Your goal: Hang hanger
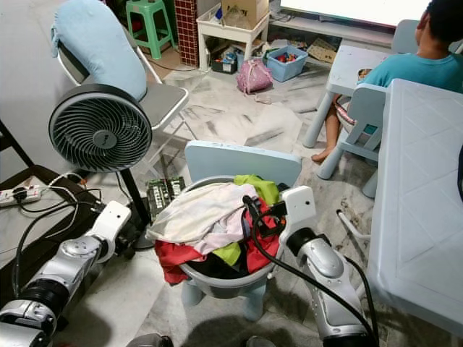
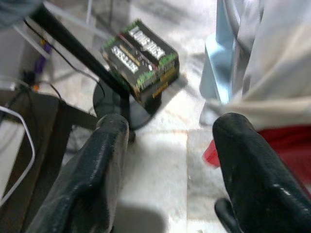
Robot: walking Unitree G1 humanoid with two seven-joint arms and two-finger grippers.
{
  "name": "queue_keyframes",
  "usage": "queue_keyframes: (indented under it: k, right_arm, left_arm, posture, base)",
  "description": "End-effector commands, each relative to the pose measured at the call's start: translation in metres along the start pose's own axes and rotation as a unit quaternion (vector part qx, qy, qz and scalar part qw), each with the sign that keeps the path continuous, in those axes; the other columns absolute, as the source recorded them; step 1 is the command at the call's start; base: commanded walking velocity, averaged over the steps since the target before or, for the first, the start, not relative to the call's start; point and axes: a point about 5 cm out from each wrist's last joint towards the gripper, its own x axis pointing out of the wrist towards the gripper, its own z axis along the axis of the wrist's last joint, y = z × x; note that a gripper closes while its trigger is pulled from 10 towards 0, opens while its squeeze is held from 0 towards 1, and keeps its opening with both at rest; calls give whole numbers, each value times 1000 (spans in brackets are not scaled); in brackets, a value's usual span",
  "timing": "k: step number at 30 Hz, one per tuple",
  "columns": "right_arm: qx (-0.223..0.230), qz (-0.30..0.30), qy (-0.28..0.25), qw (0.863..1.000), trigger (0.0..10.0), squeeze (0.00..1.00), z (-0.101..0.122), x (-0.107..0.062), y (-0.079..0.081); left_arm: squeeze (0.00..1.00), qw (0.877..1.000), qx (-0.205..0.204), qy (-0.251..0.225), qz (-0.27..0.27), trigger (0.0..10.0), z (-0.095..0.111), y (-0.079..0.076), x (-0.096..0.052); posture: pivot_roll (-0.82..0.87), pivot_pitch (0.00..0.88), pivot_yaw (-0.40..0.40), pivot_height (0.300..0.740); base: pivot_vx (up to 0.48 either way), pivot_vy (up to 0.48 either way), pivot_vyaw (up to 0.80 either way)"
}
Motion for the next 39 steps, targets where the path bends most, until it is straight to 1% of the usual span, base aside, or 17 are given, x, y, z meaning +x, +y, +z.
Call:
queue_keyframes:
  k: [1,4,6,7,11,15,17,19,22,26,27,28,29,30,37,38,39]
  right_arm:
    - [-6,5,-4,1000,10000,0,4,1,0]
    - [-8,3,-4,1000,10000,0,4,0,-2]
    - [-8,2,-3,1000,10000,0,4,-1,-2]
    - [-9,0,-4,1000,10000,0,3,-2,-2]
    - [-5,-16,-3,1000,10000,0,2,-13,-3]
    - [1,-30,10,1000,10000,0,-3,-37,-1]
    - [0,-31,17,999,10000,0,-4,-44,1]
    - [5,-34,35,999,10000,0,-5,-64,2]
    - [13,-24,69,997,10000,0,-8,-91,5]
    - [15,-18,88,996,10000,0,-9,-104,6]
    - [19,-17,101,995,10000,0,-10,-113,7]
    - [16,-19,109,994,10000,0,-10,-119,6]
    - [16,-19,109,994,10000,0,-10,-119,6]
    - [15,-20,112,993,10000,0,-8,-121,6]
    - [12,-14,117,993,10000,0,-4,-118,7]
    - [13,-12,115,993,10000,0,-3,-116,8]
    - [13,-12,115,993,10000,0,-2,-115,8]
  left_arm:
    - [1000,1000,-3,-27,12,10000,12,3,1]
    - [1000,994,5,-102,27,10000,40,4,-4]
    - [1000,993,5,-113,31,10000,43,3,-5]
    - [1000,990,-2,-137,30,10000,51,0,-8]
    - [1000,984,-21,-175,-4,10000,61,-19,-15]
    - [1000,982,-17,-179,-56,10000,63,-44,-19]
    - [1000,982,-21,-177,-66,10000,62,-49,-20]
    - [1000,983,-15,-166,-80,10000,59,-56,-16]
    - [1000,984,-13,-151,-90,10000,59,-60,-10]
    - [1000,985,-11,-146,-92,10000,60,-60,-7]
    - [1000,986,4,-145,-86,10000,62,-58,-4]
    - [180,985,12,-146,-86,10000,67,-57,-1]
    - [180,985,12,-146,-86,10000,67,-57,-1]
    - [0,985,7,-147,-95,10000,72,-58,1]
    - [0,975,26,-153,-161,10000,85,-74,5]
    - [0,972,35,-152,-175,0,84,-78,6]
    - [0,971,39,-152,-179,0,84,-79,6]
  posture:
    - [-50,55,-9,740]
    - [-49,57,-9,740]
    - [-49,57,-9,740]
    - [-45,59,-8,740]
    - [-46,72,-8,740]
    - [-74,109,-5,740]
    - [-81,115,-3,740]
    - [-118,142,4,740]
    - [-162,172,8,740]
    - [-180,182,9,740]
    - [-207,197,8,740]
    - [-220,203,8,740]
    - [-220,203,8,740]
    - [-232,209,9,740]
    - [-235,212,8,740]
    - [-235,212,7,740]
    - [-237,211,6,740]
  base:
    - [0,0,0]
    - [0,0,0]
    - [0,0,0]
    - [0,0,0]
    - [0,0,0]
    - [0,0,0]
    - [0,0,0]
    - [0,0,0]
    - [0,0,0]
    - [0,0,0]
    - [0,0,0]
    - [0,0,0]
    - [0,0,0]
    - [0,0,0]
    - [0,0,0]
    - [0,0,0]
    - [0,0,0]
